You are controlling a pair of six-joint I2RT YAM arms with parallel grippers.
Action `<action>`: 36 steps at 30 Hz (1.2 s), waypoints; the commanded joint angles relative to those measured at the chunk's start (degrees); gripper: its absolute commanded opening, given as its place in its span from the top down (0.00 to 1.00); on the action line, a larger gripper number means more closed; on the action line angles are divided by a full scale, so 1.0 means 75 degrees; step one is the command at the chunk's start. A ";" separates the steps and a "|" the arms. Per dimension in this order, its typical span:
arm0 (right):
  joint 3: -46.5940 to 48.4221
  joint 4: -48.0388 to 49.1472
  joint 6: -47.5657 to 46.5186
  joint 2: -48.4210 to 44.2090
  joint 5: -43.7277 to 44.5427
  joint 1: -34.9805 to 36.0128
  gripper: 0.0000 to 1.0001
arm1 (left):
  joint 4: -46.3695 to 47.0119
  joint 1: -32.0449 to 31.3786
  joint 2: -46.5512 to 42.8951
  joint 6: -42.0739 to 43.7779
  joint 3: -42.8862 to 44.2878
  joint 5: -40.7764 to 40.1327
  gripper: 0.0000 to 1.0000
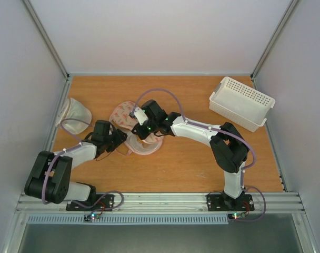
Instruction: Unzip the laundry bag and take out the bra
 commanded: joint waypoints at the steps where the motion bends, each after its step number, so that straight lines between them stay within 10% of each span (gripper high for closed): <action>1: -0.0092 0.0384 -0.0106 -0.0108 -0.0292 -0.0021 0.99 | 0.0407 -0.0080 0.0350 0.0123 0.0351 -0.0324 0.39; 6: -0.0278 0.0502 -0.0069 -0.0044 -0.0352 -0.0021 0.98 | 0.0704 -0.0228 0.0718 0.0454 0.0431 -0.0285 0.46; 12: -0.0501 0.0521 -0.0091 0.0035 -0.0148 -0.0021 0.89 | 0.0852 -0.0266 0.0603 0.0655 0.0299 -0.0390 0.98; 20: -0.0499 0.0408 -0.0338 0.0328 0.0774 -0.0032 0.77 | 0.0960 -0.0265 0.0519 0.0883 0.0223 -0.0304 0.99; 28: -0.0541 0.0406 -0.0254 0.0065 0.1401 -0.0043 0.99 | 0.0902 -0.0266 0.0364 0.0922 0.0096 -0.0339 0.99; 36: -0.0433 0.0575 0.0472 -0.0675 0.0709 -0.0685 0.99 | 0.0787 -0.0274 0.0081 0.1064 -0.0185 -0.0493 0.99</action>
